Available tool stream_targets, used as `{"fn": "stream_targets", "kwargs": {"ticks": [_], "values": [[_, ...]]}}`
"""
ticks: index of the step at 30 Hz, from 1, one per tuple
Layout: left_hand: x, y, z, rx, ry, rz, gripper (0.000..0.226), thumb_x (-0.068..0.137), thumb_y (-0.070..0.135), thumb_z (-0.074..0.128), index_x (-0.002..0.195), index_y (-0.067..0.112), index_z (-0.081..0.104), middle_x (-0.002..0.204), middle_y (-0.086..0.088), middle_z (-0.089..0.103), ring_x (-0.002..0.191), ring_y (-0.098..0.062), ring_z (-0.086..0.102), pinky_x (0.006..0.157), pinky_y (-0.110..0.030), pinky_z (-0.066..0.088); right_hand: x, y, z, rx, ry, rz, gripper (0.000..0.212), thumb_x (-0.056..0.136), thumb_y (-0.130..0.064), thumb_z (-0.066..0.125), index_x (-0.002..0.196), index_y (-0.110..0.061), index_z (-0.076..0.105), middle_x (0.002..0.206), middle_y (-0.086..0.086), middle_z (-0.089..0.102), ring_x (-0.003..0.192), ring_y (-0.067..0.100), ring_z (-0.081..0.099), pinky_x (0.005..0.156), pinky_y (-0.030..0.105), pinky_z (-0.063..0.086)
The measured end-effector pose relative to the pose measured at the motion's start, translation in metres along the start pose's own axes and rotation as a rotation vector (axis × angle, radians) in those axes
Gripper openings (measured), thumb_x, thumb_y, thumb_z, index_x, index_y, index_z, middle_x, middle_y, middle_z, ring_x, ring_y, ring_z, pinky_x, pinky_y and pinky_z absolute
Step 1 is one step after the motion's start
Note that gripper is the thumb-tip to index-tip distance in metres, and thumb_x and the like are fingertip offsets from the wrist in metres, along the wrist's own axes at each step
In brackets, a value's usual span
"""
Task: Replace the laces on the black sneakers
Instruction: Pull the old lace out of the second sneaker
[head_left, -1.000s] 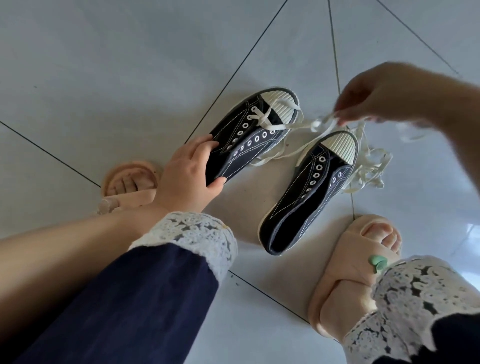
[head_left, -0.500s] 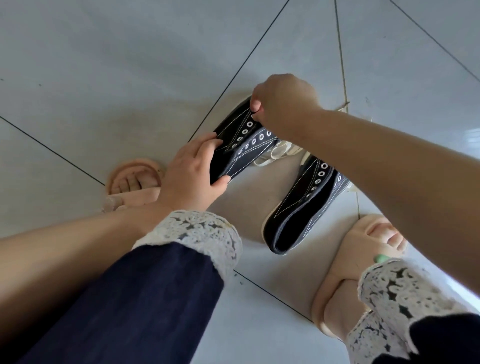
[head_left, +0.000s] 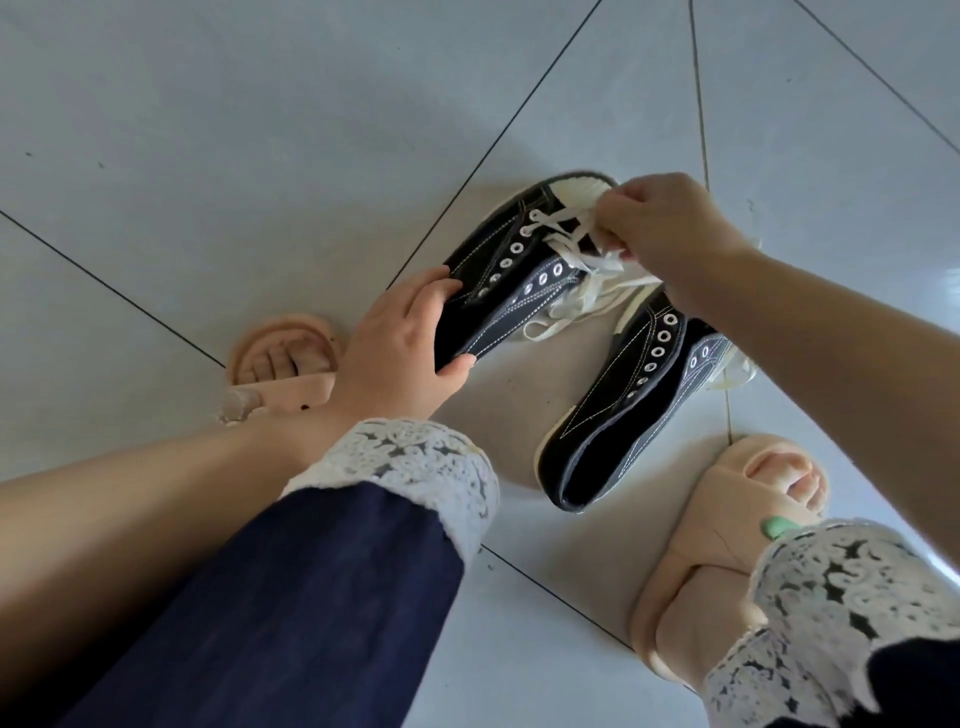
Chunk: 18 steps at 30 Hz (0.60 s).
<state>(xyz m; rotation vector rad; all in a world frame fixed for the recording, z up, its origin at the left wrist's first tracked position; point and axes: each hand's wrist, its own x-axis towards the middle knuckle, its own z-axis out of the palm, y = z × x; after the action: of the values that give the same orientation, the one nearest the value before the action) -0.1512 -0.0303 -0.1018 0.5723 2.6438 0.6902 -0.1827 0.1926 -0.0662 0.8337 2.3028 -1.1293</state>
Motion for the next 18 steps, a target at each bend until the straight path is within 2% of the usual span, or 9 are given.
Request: {"fn": "stream_targets", "kwargs": {"ticks": [2,3,6,9,10,12,14,16,18], "values": [[0.0,0.001,0.0,0.012,-0.019,0.006,0.056,0.067,0.015,0.074,0.118,0.002,0.055,0.129,-0.01,0.053,0.113,-0.031,0.052,0.097,-0.038,0.038,0.003,0.0,-0.006,-0.244,-0.011,-0.056,0.022,0.088,-0.015,0.049,0.094,-0.002,0.066,0.091,0.016,0.064,0.067,0.015,0.047,0.059,0.022,0.039],[0.001,0.001,0.0,0.013,-0.025,0.006,0.057,0.067,0.015,0.074,0.118,0.002,0.055,0.129,-0.011,0.053,0.113,-0.032,0.052,0.097,-0.039,0.039,0.006,-0.003,-0.009,-0.34,0.033,-0.138,0.022,0.088,-0.014,0.048,0.099,-0.006,0.066,0.098,0.011,0.066,0.068,0.012,0.049,0.059,0.019,0.038],[0.001,0.0,0.0,0.022,-0.031,0.017,0.058,0.066,0.015,0.075,0.118,0.0,0.055,0.127,-0.012,0.054,0.112,-0.033,0.053,0.096,-0.04,0.04,0.008,-0.024,-0.006,-0.39,0.069,-0.386,0.029,0.087,-0.009,0.049,0.112,-0.019,0.061,0.107,-0.002,0.062,0.088,0.007,0.054,0.072,0.01,0.038],[0.001,0.0,0.0,0.036,-0.037,0.024,0.058,0.066,0.016,0.075,0.118,0.0,0.054,0.128,-0.012,0.053,0.112,-0.033,0.052,0.095,-0.039,0.039,0.011,-0.032,0.014,-0.731,-0.035,-0.534,0.03,0.09,-0.02,0.054,0.119,-0.021,0.059,0.119,0.003,0.057,0.11,0.021,0.052,0.088,0.03,0.041],[0.001,0.0,0.0,0.033,-0.038,0.022,0.058,0.067,0.016,0.075,0.119,0.001,0.054,0.128,-0.012,0.053,0.113,-0.032,0.052,0.096,-0.038,0.038,0.01,-0.031,0.022,-0.886,-0.041,-0.562,0.028,0.091,-0.022,0.055,0.118,-0.02,0.06,0.117,0.005,0.057,0.11,0.025,0.05,0.087,0.033,0.039],[0.001,0.0,-0.001,0.023,-0.033,0.015,0.057,0.067,0.016,0.075,0.119,0.001,0.054,0.129,-0.011,0.053,0.114,-0.032,0.051,0.096,-0.037,0.038,0.008,-0.029,0.029,-1.055,0.015,-0.657,0.021,0.09,-0.012,0.055,0.108,-0.016,0.064,0.1,0.004,0.058,0.097,0.025,0.051,0.079,0.032,0.036],[0.0,0.001,-0.001,0.01,-0.027,0.008,0.057,0.067,0.015,0.074,0.119,0.002,0.054,0.129,-0.01,0.053,0.114,-0.031,0.052,0.096,-0.038,0.039,0.011,-0.025,0.019,-0.891,0.111,-0.617,0.02,0.09,-0.007,0.052,0.102,-0.014,0.067,0.094,0.004,0.062,0.089,0.025,0.055,0.073,0.028,0.038],[0.0,0.001,-0.002,-0.002,-0.022,-0.007,0.056,0.069,0.015,0.073,0.12,0.002,0.054,0.13,-0.009,0.052,0.115,-0.03,0.051,0.096,-0.037,0.039,0.018,-0.021,-0.005,-0.521,0.258,-0.386,0.019,0.089,-0.009,0.052,0.098,-0.015,0.068,0.09,-0.001,0.064,0.083,0.018,0.059,0.069,0.025,0.042],[0.0,0.001,-0.002,-0.012,-0.002,-0.036,0.057,0.07,0.016,0.073,0.121,0.001,0.053,0.131,-0.01,0.051,0.116,-0.03,0.05,0.099,-0.035,0.036,0.022,-0.013,-0.028,-0.062,0.346,-0.185,0.014,0.086,-0.014,0.057,0.09,-0.018,0.069,0.072,-0.01,0.059,0.066,0.006,0.052,0.065,0.023,0.043]]}}
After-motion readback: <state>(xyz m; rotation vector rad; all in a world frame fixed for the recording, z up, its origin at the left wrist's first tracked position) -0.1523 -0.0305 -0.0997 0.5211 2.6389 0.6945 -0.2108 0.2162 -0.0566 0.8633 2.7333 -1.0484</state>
